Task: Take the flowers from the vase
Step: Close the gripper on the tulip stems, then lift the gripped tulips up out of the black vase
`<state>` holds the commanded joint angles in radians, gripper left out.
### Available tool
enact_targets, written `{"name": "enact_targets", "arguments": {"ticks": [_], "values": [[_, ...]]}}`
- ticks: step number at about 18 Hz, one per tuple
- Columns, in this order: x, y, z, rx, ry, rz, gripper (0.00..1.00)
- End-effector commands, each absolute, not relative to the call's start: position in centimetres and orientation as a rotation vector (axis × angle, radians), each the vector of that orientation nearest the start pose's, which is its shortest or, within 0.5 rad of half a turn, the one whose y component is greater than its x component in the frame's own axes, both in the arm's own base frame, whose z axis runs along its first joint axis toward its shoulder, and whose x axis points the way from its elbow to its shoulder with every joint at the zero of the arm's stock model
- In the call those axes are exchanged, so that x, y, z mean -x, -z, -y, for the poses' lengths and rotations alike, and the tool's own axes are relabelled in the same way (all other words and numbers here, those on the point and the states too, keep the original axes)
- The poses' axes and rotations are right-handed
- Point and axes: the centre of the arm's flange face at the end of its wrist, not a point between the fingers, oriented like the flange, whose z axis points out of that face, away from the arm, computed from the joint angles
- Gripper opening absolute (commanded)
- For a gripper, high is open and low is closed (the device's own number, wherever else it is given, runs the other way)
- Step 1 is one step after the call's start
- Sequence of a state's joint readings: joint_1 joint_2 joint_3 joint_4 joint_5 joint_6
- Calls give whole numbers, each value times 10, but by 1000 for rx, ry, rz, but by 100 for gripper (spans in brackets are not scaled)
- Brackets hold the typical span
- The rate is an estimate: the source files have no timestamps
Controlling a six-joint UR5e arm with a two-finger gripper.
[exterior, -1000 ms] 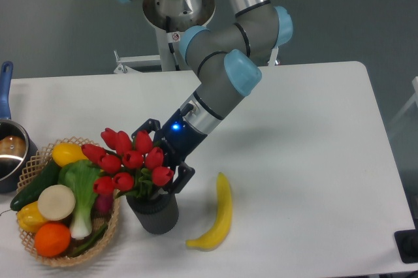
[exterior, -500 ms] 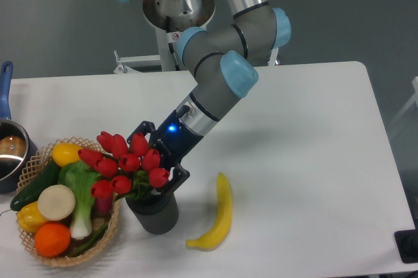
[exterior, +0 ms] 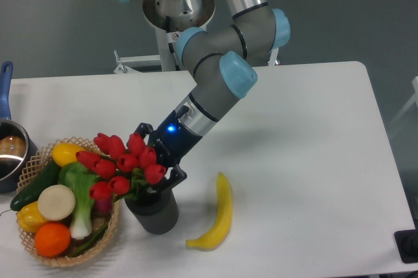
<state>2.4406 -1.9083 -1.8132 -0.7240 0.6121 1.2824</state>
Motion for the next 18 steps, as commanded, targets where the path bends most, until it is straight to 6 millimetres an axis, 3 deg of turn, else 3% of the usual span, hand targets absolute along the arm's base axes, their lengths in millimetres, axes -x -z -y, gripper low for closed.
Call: {"name": "enact_targets", "arguments": {"ticks": [8,18], "values": [[305,-323,-537,2085,276,-587,48],[311,-335,-536,2072,302,-521,48]]}}
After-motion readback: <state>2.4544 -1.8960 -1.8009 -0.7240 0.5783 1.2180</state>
